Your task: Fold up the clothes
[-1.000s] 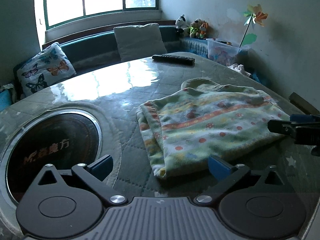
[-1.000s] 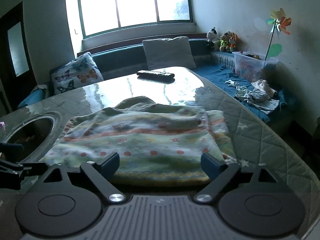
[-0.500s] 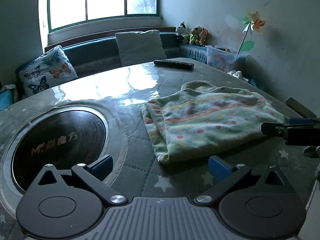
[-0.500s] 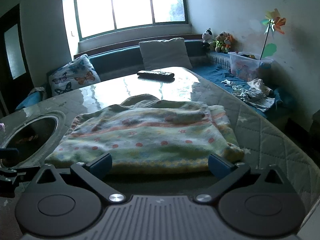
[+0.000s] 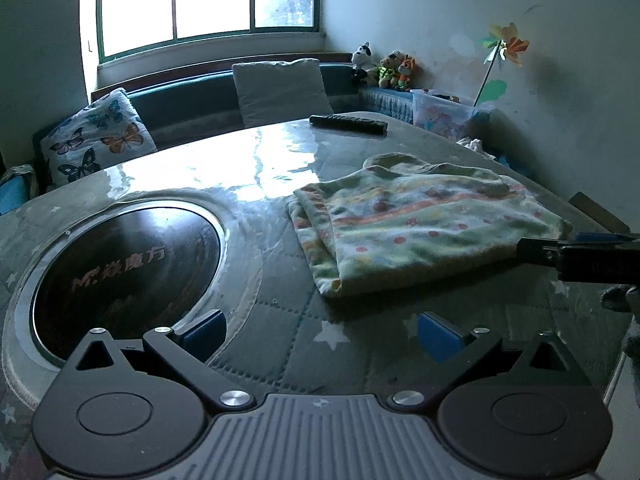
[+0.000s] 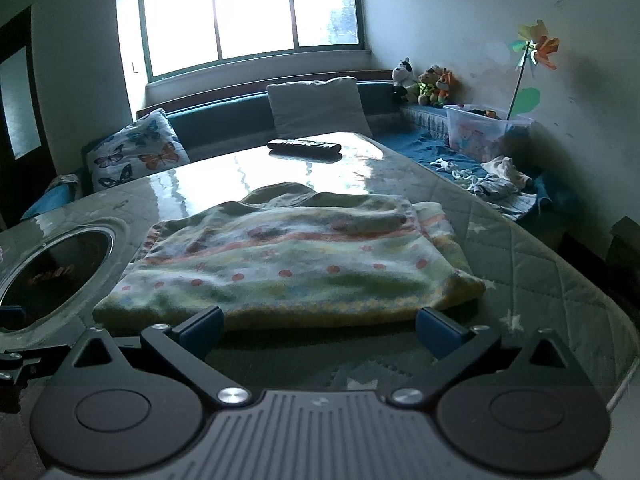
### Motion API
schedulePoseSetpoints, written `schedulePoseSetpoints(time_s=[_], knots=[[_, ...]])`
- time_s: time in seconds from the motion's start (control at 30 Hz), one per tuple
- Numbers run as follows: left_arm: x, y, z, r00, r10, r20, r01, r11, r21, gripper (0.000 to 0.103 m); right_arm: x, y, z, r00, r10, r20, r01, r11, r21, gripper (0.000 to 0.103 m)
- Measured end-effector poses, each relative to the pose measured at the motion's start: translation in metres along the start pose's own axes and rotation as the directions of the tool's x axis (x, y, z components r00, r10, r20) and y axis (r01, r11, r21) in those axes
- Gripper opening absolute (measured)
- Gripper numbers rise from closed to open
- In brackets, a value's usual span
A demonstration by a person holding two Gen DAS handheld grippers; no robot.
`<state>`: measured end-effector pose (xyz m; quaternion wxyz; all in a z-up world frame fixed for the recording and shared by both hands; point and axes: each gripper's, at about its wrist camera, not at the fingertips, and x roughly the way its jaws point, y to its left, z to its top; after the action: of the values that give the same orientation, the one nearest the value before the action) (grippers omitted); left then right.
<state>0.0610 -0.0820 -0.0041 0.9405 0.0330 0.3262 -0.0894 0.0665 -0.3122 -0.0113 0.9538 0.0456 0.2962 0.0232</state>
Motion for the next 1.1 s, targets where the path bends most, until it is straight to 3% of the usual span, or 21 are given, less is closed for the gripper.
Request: schedulePoseSetpoints(time_s=[0.4,1.1], knots=[[-0.006,-0.004,-0.011,1.000,0.024,-0.015,-0.024,1.000,0.020,0.103,-0.006,0.008,-0.013,1.000,-0.013,-0.008,0.013,1.000,-0.003,0.103],[-0.018,-0.013,-0.020,1.000,-0.004,-0.024,0.005,1.000,0.026,0.103,-0.018,0.013,-0.027,1.000,-0.008,-0.011,0.008,1.000,0.000,0.103]])
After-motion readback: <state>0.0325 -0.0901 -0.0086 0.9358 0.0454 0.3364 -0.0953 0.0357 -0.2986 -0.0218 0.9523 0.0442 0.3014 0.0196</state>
